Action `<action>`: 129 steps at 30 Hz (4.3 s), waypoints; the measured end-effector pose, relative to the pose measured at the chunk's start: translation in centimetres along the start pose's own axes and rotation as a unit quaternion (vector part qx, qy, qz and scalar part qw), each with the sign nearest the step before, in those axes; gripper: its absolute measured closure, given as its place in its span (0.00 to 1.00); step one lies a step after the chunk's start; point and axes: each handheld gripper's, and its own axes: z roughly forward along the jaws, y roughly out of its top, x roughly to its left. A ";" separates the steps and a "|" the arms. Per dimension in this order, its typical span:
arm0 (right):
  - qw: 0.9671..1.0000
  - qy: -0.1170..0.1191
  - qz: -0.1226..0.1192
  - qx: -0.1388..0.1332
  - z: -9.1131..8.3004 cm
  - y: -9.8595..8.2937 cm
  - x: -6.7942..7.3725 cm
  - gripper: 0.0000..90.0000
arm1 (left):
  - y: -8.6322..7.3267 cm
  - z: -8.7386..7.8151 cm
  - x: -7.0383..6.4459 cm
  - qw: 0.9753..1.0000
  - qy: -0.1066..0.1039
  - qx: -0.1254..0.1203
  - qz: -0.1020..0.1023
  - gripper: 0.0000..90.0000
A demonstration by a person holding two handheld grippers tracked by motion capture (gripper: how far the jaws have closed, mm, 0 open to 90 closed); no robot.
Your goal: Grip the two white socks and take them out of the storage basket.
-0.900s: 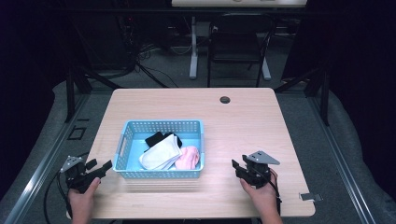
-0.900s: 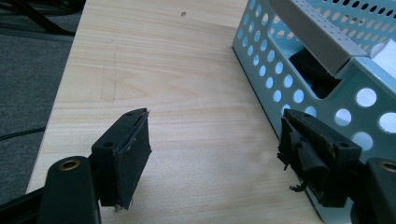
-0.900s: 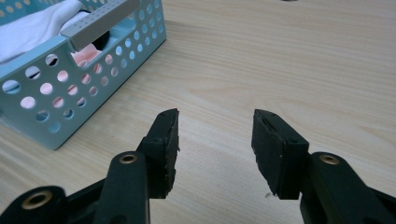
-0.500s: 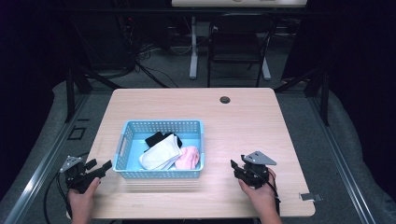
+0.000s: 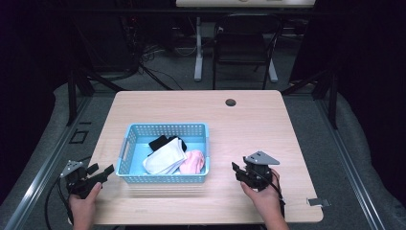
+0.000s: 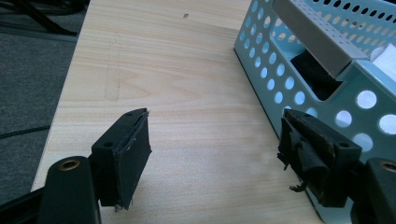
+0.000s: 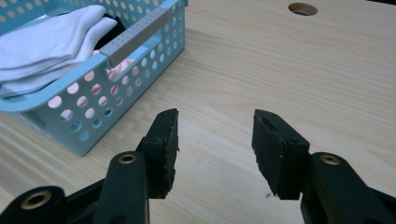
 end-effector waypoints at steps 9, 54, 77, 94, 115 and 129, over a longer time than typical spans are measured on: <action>1.000 0.025 0.001 -0.006 -1.4 2.7 1.7 0.59 | 0.0 0.0 0.0 1.000 -0.001 0.000 -0.001 0.28; 0.983 0.108 -0.007 0.145 11.9 12.2 10.9 0.73 | 0.0 0.1 0.1 1.000 -0.003 -0.003 -0.003 0.28; 0.969 0.114 0.022 0.219 16.3 11.5 11.7 0.79 | 0.1 0.1 0.1 1.000 -0.005 -0.001 -0.002 0.28; 0.974 0.107 -0.021 0.200 15.6 11.6 12.8 0.97 | 0.1 0.1 0.1 1.000 -0.006 -0.001 -0.001 0.28; 0.979 0.147 -0.144 0.007 7.7 12.1 17.0 0.98 | 0.1 0.1 0.1 1.000 -0.006 0.000 0.000 0.28; 0.975 0.174 -0.079 -0.109 2.7 12.7 15.1 0.99 | 0.1 0.2 0.0 1.000 -0.005 -0.002 -0.001 0.28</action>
